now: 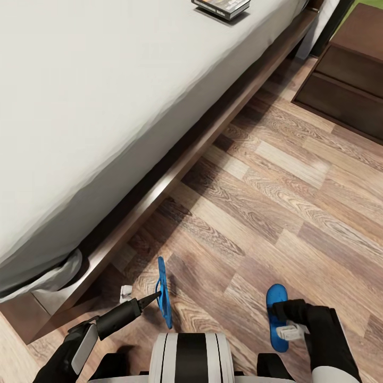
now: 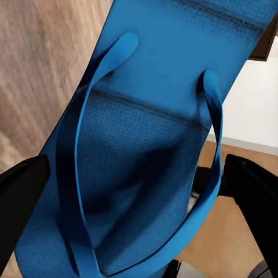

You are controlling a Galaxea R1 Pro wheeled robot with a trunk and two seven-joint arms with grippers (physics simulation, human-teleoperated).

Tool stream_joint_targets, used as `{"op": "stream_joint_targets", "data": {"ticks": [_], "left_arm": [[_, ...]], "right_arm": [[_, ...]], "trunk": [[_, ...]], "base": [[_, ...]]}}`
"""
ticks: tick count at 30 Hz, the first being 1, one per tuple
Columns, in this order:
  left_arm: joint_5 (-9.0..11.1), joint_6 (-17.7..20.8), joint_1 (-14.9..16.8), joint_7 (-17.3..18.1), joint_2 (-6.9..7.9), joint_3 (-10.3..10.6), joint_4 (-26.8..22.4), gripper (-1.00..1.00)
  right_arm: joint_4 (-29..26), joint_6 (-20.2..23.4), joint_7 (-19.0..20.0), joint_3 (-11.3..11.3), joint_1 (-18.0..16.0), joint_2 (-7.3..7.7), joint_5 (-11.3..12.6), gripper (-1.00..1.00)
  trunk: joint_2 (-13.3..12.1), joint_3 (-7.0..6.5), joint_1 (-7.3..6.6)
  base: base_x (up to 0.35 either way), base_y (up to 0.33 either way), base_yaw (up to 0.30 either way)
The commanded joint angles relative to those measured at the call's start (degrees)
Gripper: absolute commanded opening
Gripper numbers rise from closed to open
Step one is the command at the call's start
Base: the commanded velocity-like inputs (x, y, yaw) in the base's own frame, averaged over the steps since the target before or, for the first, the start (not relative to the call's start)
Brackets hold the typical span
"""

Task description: In the bedroom, move the book from the bed onto either nightstand, and place the two sandals side by side next to the bed.

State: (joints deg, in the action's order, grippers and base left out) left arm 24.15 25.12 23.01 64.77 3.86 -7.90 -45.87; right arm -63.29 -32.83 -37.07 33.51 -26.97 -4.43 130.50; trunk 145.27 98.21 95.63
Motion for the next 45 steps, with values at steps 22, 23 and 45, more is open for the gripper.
{"op": "stream_joint_targets", "data": {"ticks": [22,23,45], "left_arm": [[0.27,0.54,0.01,0.09,0.01,-0.01,0.08,-1.0],[0.27,0.54,0.01,0.09,0.01,-0.01,0.08,-1.0],[0.25,0.54,0.01,0.05,0.01,-0.01,0.08,-1.0]], "right_arm": [[0.19,6.68,0.08,0.24,-0.01,0.04,0.2,1.0],[0.55,7.88,0.11,0.24,-0.01,0.04,0.2,1.0],[3.15,12.0,0.24,0.33,-0.01,0.04,0.2,1.0]], "trunk": [[0.01,0.03,-0.01],[0.01,0.03,-0.01],[0.05,0.69,0.07]], "base": [[0.0,0.0,0.0],[0.0,0.0,0.0],[0.0,0.0,0.0]]}}
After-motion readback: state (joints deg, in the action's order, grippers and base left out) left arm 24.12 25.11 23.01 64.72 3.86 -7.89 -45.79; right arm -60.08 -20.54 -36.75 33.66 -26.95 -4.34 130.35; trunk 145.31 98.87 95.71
